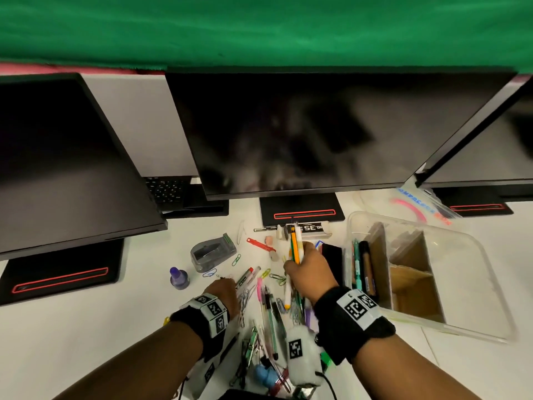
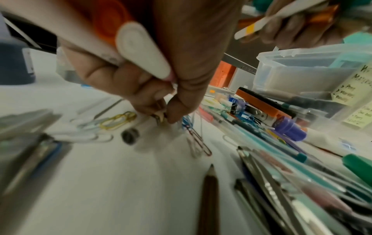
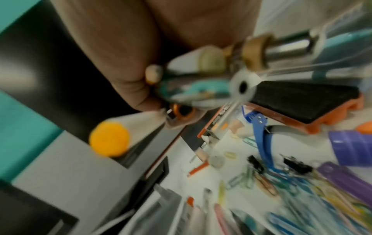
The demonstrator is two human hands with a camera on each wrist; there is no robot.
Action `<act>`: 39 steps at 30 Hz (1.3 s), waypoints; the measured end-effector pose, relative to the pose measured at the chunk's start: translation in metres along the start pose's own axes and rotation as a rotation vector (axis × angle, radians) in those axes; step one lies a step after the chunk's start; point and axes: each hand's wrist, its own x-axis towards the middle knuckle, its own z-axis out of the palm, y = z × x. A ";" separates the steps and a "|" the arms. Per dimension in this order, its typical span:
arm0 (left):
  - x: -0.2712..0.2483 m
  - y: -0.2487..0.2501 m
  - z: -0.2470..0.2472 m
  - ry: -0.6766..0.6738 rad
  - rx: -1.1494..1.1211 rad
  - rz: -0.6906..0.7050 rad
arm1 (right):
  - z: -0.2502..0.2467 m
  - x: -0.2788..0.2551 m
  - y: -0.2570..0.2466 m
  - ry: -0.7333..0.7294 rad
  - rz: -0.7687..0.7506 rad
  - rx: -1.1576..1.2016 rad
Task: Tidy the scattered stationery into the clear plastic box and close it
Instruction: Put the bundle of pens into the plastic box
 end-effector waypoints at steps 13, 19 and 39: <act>-0.020 0.034 -0.030 0.047 -0.088 -0.085 | -0.135 0.012 0.028 0.053 0.280 0.238; -0.041 0.088 -0.048 0.020 -0.392 -0.002 | -0.134 0.023 0.037 0.031 0.280 0.082; -0.048 0.226 -0.059 0.034 -0.832 0.236 | -0.170 -0.013 0.085 0.048 -0.096 -0.138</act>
